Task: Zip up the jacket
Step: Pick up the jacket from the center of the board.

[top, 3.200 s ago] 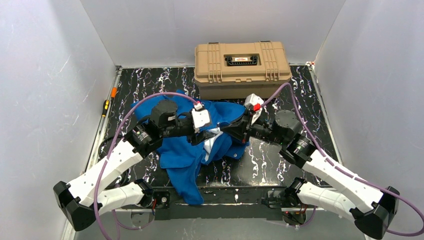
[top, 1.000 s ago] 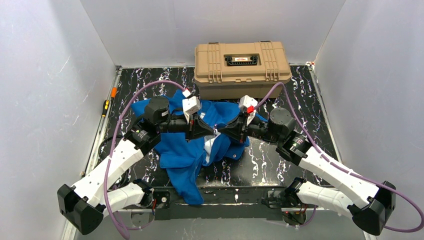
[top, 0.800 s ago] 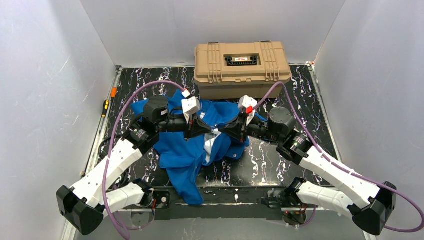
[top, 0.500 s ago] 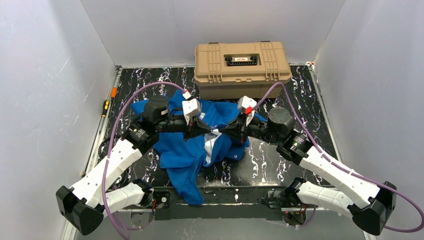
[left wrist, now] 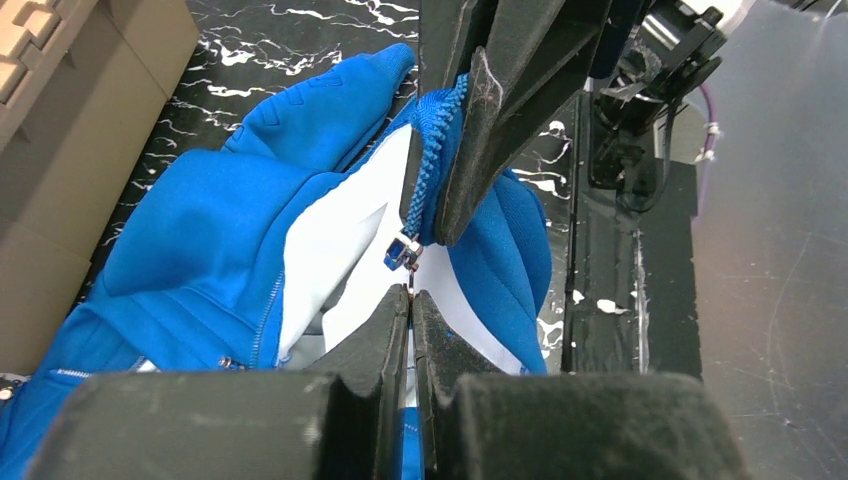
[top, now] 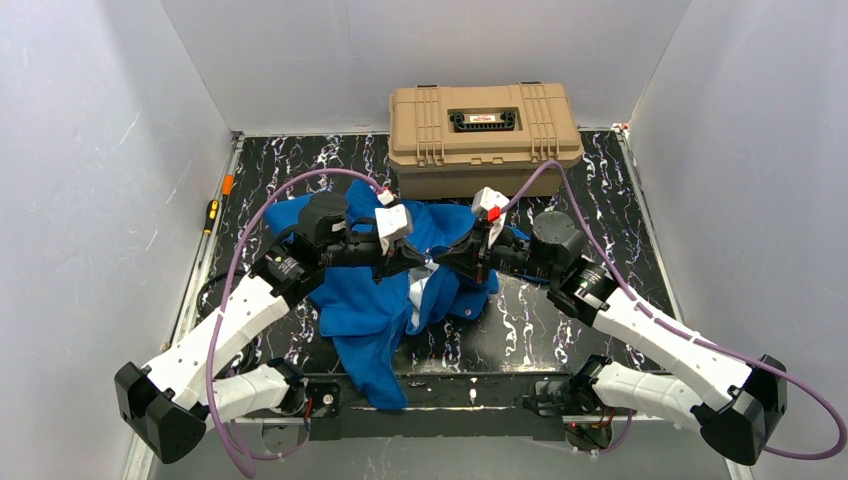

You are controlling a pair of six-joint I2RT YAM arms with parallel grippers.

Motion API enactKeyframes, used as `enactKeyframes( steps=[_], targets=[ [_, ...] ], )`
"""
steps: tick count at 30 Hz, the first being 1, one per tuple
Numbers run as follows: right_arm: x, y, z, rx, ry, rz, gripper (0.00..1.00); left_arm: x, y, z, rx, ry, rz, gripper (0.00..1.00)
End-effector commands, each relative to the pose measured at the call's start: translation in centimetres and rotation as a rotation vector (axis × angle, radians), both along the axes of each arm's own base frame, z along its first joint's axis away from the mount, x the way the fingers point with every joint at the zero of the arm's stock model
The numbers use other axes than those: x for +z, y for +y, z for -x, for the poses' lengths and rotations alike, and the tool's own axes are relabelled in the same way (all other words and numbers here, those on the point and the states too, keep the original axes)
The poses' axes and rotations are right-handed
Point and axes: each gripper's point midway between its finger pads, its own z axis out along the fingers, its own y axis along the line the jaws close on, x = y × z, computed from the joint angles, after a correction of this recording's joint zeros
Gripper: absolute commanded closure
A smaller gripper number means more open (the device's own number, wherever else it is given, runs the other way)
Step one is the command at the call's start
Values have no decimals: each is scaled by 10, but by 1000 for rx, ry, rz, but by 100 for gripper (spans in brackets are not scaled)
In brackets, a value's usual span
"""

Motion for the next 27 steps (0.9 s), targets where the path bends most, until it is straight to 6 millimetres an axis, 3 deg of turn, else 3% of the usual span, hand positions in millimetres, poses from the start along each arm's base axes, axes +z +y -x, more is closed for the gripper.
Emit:
enactKeyframes(
  steps=[1,12,16,21,23,25,27],
  targets=[
    [39,1,4,22,-67,-96,99,-3,7,-3,21,-74,-69,100],
    [43,2,15,74,-33,-116,99,-6,8,-4,31,-95,-82,96],
    [30,0,12,56,-12,-51,99,-4,10,4,14,-95,-77,80],
    [11,-4,7,34,23,23,99,-2,17,15,5,-66,-85,51],
    [9,-5,6,23,32,28,99,-5,21,24,-22,-34,-104,44],
    [5,-6,4,8,39,31,99,-9,26,34,-46,22,-116,28],
    [1,-7,0,-18,49,36,99,-14,31,42,-84,54,-137,20]
  ],
)
